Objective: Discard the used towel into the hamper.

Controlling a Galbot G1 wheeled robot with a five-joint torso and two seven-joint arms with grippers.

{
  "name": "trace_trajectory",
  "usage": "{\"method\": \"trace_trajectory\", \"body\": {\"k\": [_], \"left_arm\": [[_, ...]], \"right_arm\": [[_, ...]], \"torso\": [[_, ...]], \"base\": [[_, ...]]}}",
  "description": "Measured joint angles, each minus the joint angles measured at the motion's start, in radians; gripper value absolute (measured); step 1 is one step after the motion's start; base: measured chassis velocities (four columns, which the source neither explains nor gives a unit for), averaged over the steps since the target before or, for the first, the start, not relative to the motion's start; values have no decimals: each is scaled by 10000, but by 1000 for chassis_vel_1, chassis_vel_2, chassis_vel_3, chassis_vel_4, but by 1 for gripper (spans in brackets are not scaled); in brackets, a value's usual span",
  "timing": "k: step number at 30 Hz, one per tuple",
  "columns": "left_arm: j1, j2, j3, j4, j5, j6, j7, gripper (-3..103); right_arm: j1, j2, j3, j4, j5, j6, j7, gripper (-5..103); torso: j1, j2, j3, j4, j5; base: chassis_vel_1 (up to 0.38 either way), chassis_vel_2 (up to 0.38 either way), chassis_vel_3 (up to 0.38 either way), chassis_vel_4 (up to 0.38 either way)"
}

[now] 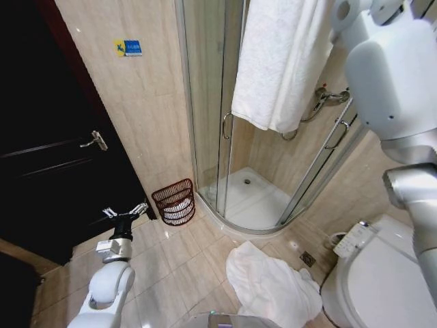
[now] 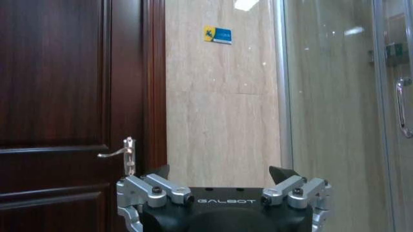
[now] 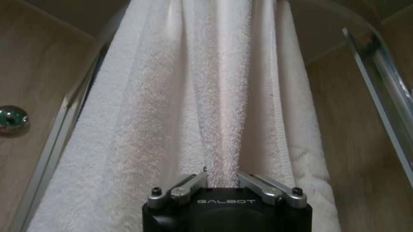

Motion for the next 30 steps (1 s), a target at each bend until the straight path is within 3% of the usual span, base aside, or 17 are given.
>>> {"method": "trace_trajectory", "body": {"k": [17, 27, 30], "left_arm": [[55, 86, -73, 76, -134, -89, 48, 100], [66, 82, -12, 141, -96, -124, 68, 100], [57, 60, 76, 149, -21, -131, 70, 100]], "right_arm": [[-1683, -1107, 65, 2046, 1188, -172, 705, 2], [-3865, -2915, 962, 4119, 2295, -361, 951, 2], [-5392, -3520, 1690, 5089, 2551, -361, 856, 2]], "torso": [[-1, -1, -1, 3, -2], [0, -2, 0, 0, 1], [-1, -2, 0, 0, 4]], "base": [[0, 0, 0, 0], [0, 0, 0, 0], [0, 0, 0, 0]]}}
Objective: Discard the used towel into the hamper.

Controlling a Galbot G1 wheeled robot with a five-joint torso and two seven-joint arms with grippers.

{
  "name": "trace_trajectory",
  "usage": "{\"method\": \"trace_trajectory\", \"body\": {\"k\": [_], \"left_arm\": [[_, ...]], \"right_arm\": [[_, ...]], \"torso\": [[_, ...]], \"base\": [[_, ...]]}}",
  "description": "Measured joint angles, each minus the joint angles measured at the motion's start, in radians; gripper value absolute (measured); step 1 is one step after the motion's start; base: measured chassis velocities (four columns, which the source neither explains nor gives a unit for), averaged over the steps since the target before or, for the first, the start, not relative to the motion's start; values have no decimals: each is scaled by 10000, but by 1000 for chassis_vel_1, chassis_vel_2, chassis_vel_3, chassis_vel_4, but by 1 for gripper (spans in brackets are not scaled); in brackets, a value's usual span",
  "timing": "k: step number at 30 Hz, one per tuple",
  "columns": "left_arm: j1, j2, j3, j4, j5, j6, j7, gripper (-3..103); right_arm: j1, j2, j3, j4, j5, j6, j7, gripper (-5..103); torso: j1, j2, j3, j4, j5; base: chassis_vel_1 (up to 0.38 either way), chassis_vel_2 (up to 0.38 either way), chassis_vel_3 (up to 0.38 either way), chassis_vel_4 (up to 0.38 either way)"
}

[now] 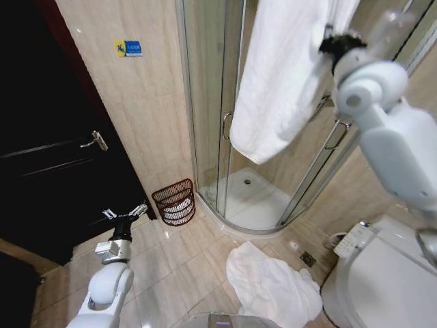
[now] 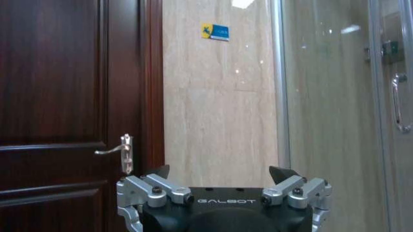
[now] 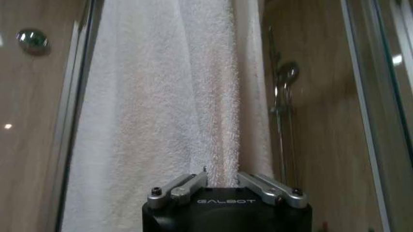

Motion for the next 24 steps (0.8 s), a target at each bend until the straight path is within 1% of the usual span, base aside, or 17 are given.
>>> {"method": "trace_trajectory", "body": {"k": [1, 3, 4, 7, 8, 9, 12, 13, 17, 18, 21, 22, 24], "left_arm": [[0, 0, 0, 0, 0, 0, 0, 100], [-23, -22, 89, 3, 90, -1, 0, 100], [-23, -22, 89, 3, 90, -1, 0, 100], [-39, -50, 185, -1, 169, -1, -2, 100], [-42, -57, 214, -11, 193, 1, -2, 100], [-42, -57, 214, -11, 193, 1, -2, 100], [-83, -84, 294, -28, 298, 20, -2, 100], [-83, -84, 294, -28, 298, 20, -2, 100], [-89, -115, 341, -76, 353, 49, 1, 100], [-89, -115, 341, -76, 353, 49, 1, 100], [-80, -120, 351, -123, 369, 58, 6, 100], [-80, -120, 351, -123, 369, 58, 6, 100], [-60, -118, 351, -148, 371, 60, 10, 100]], "right_arm": [[0, 0, 0, 0, 0, 0, 0, 2], [-1117, -258, 646, 620, 129, -2, -58, 2], [-1117, -258, 646, 620, 129, -2, -58, 2], [-2520, -529, 1444, 1322, 153, -1, -96, 2], [-2902, -581, 1647, 1496, 189, 0, -73, 2], [-2902, -581, 1647, 1496, 189, 0, -73, 2], [-4102, -659, 2335, 1994, 534, -19, 99, 2], [-4102, -659, 2335, 1994, 534, -19, 99, 2], [-5564, -595, 3238, 2468, 654, -78, 148, 2], [-5564, -595, 3238, 2468, 654, -78, 148, 2], [-6954, -367, 4168, 2944, 537, -96, 140, 2], [-6954, -367, 4168, 2944, 537, -96, 140, 2], [-7841, -204, 4551, 3206, 313, -81, 123, 2]], "torso": [[0, 0, 0, 0, 0], [0, -1, 1, 2, 1], [0, -1, 1, 2, 1], [0, 0, 0, 0, -1], [1, 0, 1, 0, 1], [1, 0, 1, 0, 1], [1, 0, 1, 2, 1], [1, 0, 1, 2, 1], [1, -1, 1, 2, 2], [1, -1, 1, 2, 2], [1, 0, 0, 2, -2], [1, 0, 0, 2, -2], [1, 0, 0, 2, -3]], "base": [[0, 0, 0, 0], [0, 0, 0, 0], [0, 0, 0, 0], [0, 0, 0, 0], [0, 0, 0, 0], [0, 0, 0, 0], [0, 0, 0, 0], [0, 0, 0, 0], [0, 0, 0, 0], [0, 0, 0, 0], [0, 0, 0, 0], [0, 0, 0, 0], [0, 0, 0, 0]]}}
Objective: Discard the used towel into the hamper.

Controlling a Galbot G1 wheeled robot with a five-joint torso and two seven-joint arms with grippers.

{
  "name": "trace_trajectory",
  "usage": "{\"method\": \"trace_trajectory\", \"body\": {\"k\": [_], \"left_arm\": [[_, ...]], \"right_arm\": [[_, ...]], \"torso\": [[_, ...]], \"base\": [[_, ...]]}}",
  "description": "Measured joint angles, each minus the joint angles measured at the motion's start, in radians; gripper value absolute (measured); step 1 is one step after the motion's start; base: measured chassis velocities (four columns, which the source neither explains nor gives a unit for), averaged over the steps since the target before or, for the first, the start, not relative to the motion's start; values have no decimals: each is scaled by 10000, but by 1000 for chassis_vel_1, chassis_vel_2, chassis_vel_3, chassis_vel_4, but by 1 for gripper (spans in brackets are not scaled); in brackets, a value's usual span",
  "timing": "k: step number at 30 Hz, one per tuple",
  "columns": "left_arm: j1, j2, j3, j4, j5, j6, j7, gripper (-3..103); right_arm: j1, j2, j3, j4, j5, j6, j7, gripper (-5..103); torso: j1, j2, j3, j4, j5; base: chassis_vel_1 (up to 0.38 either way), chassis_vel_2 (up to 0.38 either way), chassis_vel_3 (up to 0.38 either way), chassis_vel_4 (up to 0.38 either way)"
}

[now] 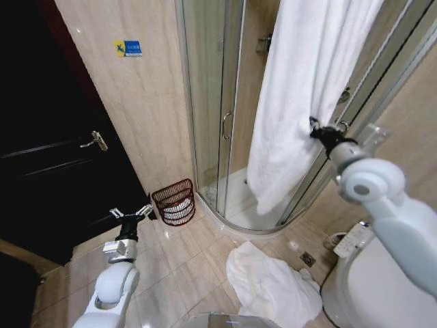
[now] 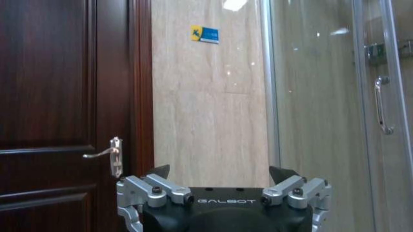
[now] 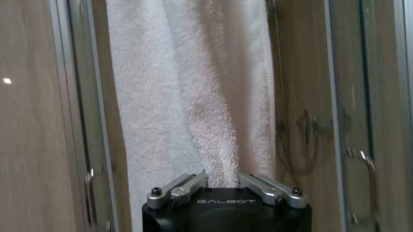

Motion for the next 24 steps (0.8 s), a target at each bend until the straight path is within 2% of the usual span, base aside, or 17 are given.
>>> {"method": "trace_trajectory", "body": {"k": [6, 13, 24], "left_arm": [[55, 8, 8, -51, 10, 0, 19, 100], [74, 68, 12, -117, 11, 0, 30, 100], [46, 87, 87, -157, -4, -3, 168, 100]], "right_arm": [[-1914, 643, 515, 678, -823, 128, -8, 2], [-3095, 1302, 682, 1457, -1803, 286, -55, 2], [-4361, 1354, 1264, 2679, -3124, 459, -405, 2]], "torso": [[0, 0, 0, 0, -2], [0, -1, 0, 0, 0], [1, 0, 0, -2, 2]], "base": [[0, 0, 0, 0], [0, 0, 0, 0], [0, 0, 0, 0]]}}
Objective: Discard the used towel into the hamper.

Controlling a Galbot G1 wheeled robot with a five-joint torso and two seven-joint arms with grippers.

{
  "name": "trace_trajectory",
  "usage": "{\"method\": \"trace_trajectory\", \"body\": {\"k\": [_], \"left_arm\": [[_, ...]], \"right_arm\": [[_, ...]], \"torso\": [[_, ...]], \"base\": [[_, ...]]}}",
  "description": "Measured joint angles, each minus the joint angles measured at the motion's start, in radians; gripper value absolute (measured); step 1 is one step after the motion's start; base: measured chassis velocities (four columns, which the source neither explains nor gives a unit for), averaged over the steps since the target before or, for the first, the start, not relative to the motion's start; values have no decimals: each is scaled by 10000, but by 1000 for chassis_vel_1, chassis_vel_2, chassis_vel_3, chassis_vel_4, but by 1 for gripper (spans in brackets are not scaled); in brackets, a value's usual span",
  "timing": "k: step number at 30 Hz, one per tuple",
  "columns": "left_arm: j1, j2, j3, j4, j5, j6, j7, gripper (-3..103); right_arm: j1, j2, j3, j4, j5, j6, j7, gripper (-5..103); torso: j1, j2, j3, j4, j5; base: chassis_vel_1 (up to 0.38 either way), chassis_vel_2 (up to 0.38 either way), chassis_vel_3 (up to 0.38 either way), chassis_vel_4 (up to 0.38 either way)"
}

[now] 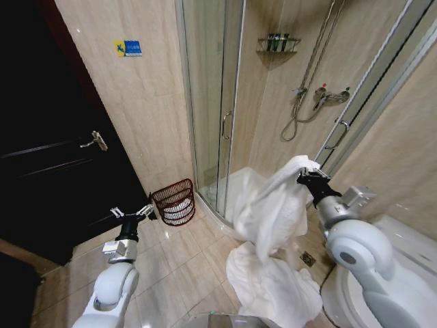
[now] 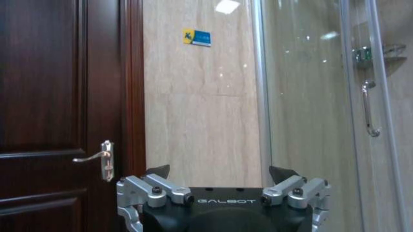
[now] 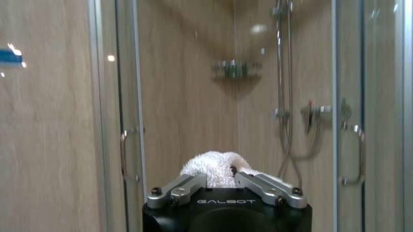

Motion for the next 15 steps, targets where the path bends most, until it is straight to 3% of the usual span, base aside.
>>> {"method": "trace_trajectory", "body": {"k": [9, 15], "left_arm": [[73, 11, 25, -233, -29, 18, 11, 100], [232, 34, -11, -392, -35, 27, 11, 100]], "right_arm": [[-244, -165, 629, 216, -83, 84, -121, 2], [429, -1078, 1402, 419, 721, 132, -183, 2]], "torso": [[-1, 0, -1, 1, -3], [-1, 0, 0, 3, -4]], "base": [[0, 0, 0, 0], [0, 0, 0, 0]]}}
